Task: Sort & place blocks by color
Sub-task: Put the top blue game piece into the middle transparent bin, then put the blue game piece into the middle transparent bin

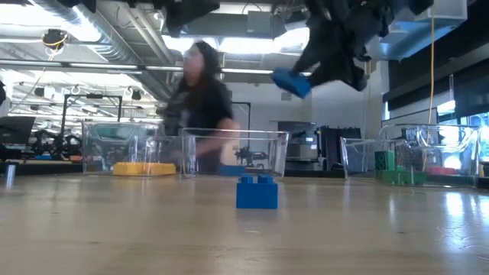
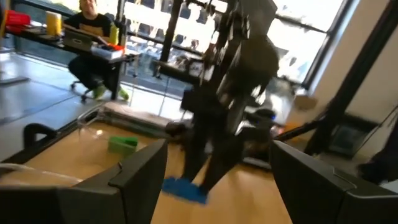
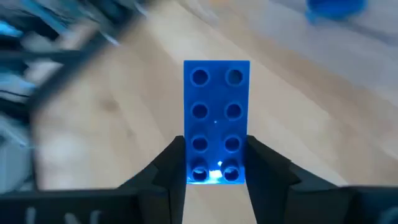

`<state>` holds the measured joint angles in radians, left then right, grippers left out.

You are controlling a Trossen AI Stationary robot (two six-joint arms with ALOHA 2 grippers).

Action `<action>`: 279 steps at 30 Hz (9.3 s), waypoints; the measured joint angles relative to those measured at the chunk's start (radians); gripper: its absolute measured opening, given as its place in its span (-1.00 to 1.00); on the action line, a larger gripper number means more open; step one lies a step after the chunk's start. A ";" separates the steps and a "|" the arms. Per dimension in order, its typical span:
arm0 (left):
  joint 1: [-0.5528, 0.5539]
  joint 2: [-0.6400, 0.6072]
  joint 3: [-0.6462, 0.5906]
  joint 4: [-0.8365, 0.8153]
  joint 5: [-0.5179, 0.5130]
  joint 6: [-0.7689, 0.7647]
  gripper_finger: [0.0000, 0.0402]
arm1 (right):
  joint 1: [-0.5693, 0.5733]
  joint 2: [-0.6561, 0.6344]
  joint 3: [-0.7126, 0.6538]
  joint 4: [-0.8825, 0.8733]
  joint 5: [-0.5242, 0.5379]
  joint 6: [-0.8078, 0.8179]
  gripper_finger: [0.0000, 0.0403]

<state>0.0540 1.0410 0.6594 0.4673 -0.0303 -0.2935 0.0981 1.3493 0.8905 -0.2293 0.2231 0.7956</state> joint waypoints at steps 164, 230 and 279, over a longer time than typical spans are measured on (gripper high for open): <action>0.499 0.728 0.811 -0.909 0.127 0.088 0.00 | -0.351 -0.378 -0.026 0.096 -0.110 -0.430 0.76; 0.170 -0.420 -0.034 -0.178 0.029 -0.005 -0.02 | 0.047 -0.082 0.143 -0.023 -0.215 0.043 0.76; 0.170 -0.420 -0.035 -0.190 -0.002 0.030 -0.02 | 0.296 1.104 1.125 -0.960 -0.066 0.955 -0.29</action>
<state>0.2241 0.6205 0.6248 0.2775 -0.0323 -0.2630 0.3936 2.4529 2.0156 -1.1892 0.1567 1.7505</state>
